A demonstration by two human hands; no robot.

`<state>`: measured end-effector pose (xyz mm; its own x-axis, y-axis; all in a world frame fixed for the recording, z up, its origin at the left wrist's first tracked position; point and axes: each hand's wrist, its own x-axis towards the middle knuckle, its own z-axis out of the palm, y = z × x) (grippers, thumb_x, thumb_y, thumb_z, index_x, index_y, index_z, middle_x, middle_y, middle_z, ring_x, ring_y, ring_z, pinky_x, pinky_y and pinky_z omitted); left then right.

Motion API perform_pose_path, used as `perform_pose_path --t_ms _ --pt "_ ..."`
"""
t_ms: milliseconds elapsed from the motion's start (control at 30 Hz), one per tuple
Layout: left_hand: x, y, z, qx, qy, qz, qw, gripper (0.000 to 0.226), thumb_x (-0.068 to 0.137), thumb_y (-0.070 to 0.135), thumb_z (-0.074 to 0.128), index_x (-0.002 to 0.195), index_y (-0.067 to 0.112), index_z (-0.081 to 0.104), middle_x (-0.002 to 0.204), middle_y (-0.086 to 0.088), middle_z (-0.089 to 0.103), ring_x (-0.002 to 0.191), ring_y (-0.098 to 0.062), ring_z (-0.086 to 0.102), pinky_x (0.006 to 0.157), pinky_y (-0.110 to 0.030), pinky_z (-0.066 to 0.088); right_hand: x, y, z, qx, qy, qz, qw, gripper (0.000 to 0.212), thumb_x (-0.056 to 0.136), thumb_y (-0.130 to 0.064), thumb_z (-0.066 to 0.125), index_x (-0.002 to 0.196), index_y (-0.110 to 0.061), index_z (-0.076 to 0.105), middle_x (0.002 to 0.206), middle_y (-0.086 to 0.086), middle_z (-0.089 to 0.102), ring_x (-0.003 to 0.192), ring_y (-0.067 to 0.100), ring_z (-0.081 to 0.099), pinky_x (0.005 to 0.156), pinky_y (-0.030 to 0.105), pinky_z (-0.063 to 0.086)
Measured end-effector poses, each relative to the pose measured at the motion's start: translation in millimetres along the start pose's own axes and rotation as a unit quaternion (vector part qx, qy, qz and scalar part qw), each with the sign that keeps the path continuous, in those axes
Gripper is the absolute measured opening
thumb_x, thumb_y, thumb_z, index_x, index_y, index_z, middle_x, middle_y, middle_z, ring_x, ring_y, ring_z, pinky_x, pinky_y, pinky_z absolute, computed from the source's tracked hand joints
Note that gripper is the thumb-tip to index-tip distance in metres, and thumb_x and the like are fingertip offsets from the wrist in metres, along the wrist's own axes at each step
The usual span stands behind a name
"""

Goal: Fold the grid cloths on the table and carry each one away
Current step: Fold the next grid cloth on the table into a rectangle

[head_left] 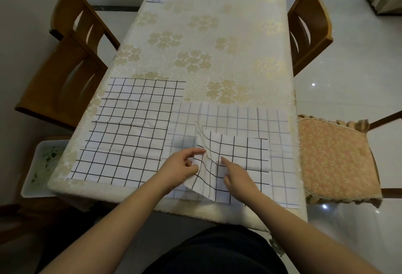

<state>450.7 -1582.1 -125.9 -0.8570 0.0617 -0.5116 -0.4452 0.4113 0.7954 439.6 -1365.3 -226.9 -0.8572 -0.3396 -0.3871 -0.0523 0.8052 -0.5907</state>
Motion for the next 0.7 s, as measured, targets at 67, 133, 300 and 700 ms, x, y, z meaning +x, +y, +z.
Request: perform_pose_path --t_ms 67,133,300,700 --pt "0.1 16.0 10.1 0.026 -0.022 0.018 0.999 0.047 0.089 0.011 0.056 0.121 0.046 0.059 0.065 0.001 0.046 0.06 -0.013 0.04 0.059 -0.026 0.041 -0.2 1.3 -5.3 0.099 0.025 0.034 0.994 0.049 0.099 -0.016 0.04 0.147 -0.023 0.036 0.142 -0.003 0.051 0.127 0.016 0.049 0.103 0.029 0.039" --pt "2.7 29.3 23.8 0.051 -0.043 0.036 0.997 0.047 0.091 0.014 0.056 0.125 0.045 0.056 0.067 0.0 0.047 0.06 -0.012 0.042 0.06 -0.026 0.043 -2.0 5.5 -12.6 0.19 0.049 0.066 0.978 0.041 0.101 -0.017 0.037 0.14 -0.024 0.045 0.134 -0.007 0.057 0.124 0.013 0.052 0.1 0.026 0.039" --pt "14.9 43.3 66.6 0.093 -0.105 0.061 0.988 0.042 0.093 0.025 0.054 0.127 0.05 0.054 0.093 -0.006 0.066 0.073 -0.015 0.057 0.077 -0.036 0.055 -6.4 23.1 -41.0 0.434 0.125 0.143 0.88 0.031 0.104 -0.022 0.032 0.123 -0.023 0.057 0.117 0.002 0.066 0.106 0.017 0.063 0.092 0.033 0.05" --pt "49.8 10.2 87.1 0.088 -0.017 0.009 0.996 0.027 0.099 0.034 0.051 0.125 0.034 0.056 0.123 0.013 0.061 0.1 -0.001 0.059 0.072 -0.014 0.047 -13.1 77.9 -65.4 0.431 0.161 0.238 0.855 0.043 0.096 -0.048 0.051 0.135 -0.029 0.05 0.131 -0.001 0.056 0.1 0.014 0.057 0.078 0.031 0.051"
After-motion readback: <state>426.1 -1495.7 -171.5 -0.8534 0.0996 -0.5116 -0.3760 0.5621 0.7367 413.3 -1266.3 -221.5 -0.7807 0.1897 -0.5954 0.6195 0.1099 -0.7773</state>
